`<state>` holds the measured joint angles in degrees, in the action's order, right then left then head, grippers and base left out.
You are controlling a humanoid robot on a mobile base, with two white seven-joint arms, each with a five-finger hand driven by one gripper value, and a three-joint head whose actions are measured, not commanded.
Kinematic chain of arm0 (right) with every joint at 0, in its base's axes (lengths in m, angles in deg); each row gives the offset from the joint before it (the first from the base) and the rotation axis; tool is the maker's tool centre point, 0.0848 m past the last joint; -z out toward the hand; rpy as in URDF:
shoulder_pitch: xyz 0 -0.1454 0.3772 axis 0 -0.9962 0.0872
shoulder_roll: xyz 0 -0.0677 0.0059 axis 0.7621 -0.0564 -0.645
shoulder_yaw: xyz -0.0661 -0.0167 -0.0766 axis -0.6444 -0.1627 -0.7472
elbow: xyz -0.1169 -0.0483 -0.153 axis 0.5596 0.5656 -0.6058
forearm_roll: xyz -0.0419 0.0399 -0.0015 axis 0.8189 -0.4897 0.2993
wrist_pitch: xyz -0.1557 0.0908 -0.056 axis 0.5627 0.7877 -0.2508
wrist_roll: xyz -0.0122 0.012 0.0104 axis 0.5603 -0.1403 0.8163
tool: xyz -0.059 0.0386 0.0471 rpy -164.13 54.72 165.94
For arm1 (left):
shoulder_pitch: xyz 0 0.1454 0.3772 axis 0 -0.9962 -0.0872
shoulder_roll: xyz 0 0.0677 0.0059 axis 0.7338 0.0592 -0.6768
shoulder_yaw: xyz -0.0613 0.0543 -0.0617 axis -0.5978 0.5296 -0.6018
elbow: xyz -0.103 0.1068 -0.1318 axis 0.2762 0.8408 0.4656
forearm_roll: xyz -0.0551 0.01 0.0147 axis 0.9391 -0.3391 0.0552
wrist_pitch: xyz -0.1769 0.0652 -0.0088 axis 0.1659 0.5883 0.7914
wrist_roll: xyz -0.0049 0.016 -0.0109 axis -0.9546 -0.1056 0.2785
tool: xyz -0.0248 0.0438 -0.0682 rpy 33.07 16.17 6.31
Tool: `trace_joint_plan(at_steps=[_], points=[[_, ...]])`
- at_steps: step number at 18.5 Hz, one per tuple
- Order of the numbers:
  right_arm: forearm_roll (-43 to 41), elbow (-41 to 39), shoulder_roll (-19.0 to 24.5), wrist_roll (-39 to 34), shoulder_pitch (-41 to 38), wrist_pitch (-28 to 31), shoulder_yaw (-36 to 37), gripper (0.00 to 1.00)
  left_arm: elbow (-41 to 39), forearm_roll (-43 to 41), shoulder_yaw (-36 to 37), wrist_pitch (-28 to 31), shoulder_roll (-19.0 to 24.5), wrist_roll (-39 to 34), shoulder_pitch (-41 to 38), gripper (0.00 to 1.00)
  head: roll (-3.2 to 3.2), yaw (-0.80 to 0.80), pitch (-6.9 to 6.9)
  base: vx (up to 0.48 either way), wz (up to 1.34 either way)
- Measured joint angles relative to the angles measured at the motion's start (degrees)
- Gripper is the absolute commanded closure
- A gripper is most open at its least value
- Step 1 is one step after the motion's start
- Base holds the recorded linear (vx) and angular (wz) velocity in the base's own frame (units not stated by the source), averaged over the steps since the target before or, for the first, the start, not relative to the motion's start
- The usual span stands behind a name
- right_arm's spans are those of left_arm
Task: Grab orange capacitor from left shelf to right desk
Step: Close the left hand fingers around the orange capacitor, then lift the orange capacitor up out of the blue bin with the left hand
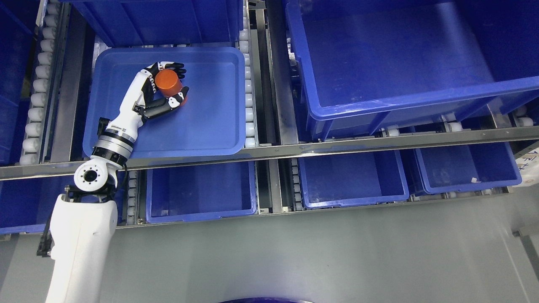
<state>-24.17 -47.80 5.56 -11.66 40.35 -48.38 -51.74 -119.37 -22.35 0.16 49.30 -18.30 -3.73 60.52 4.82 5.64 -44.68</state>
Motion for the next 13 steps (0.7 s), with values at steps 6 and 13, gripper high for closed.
trace_joint_plan(at_steps=[6,13], points=[[0.0,0.0,0.0,0.0,0.0,0.0,0.0,0.0,1.1,0.0,-1.7,-2.3,-0.7,0.6,-0.2,1.0,0.0,0.0,0.0,0.0,0.0],[0.0,0.0,0.0,0.0,0.0,0.0,0.0,0.0,0.2,0.9,-4.4,-5.2,-3.5,0.7,1.2,0.97,0.0,0.0,0.0,0.0,0.0]])
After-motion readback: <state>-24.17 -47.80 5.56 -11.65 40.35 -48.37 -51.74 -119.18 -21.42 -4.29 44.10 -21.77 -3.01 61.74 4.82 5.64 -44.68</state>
